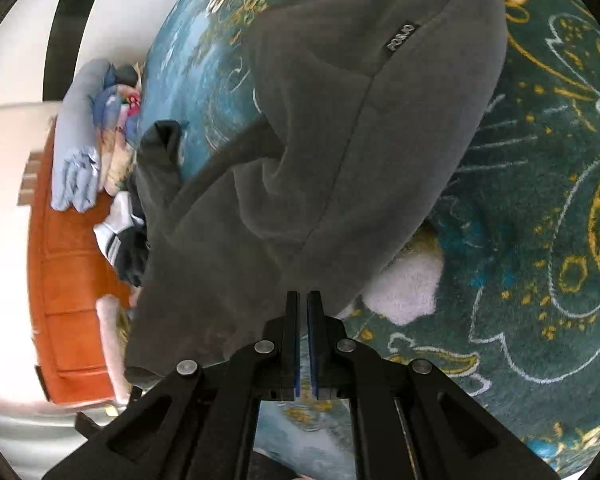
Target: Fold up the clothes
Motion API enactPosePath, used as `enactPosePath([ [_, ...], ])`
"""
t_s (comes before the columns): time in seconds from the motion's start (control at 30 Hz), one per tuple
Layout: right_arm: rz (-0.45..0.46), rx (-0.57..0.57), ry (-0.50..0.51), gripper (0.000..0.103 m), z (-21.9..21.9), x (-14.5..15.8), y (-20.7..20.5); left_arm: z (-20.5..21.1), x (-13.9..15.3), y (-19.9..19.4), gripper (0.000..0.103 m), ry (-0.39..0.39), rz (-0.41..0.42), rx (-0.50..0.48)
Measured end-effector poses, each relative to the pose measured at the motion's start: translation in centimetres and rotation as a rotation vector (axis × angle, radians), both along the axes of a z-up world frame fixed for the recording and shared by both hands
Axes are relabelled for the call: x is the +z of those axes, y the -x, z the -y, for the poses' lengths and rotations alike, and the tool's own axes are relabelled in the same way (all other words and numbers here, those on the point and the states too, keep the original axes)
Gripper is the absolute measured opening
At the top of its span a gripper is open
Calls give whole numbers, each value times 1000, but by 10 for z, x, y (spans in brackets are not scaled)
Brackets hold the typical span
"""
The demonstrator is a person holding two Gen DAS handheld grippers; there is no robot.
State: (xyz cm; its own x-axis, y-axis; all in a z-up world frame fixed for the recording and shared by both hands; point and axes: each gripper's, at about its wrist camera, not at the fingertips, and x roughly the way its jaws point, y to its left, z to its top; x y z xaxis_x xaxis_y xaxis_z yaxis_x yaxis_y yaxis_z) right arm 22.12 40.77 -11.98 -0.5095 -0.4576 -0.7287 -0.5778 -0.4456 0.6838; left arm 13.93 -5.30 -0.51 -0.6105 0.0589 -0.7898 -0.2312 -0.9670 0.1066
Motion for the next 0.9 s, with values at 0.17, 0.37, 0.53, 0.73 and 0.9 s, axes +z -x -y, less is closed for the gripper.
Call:
enactPosePath([
  [0.17,-2,7,-16,5,2,0,0,21,0,4,9,-167,80,55],
  [0.37,-17,-23,-13,5,-5,7,-5,61,-6,5,17,-566,229,180],
  [0.53,-26,-26,-3,5,-7,5,-9,81,-20,19,50,-821,301,350],
  [0.73,-22,-35,19,5,-9,-1,-15,75,-47,47,51,-1008,446,482],
  [0.9,-26,-55,23,5,-17,-1,-21,78,-73,51,51,-1166,552,649],
])
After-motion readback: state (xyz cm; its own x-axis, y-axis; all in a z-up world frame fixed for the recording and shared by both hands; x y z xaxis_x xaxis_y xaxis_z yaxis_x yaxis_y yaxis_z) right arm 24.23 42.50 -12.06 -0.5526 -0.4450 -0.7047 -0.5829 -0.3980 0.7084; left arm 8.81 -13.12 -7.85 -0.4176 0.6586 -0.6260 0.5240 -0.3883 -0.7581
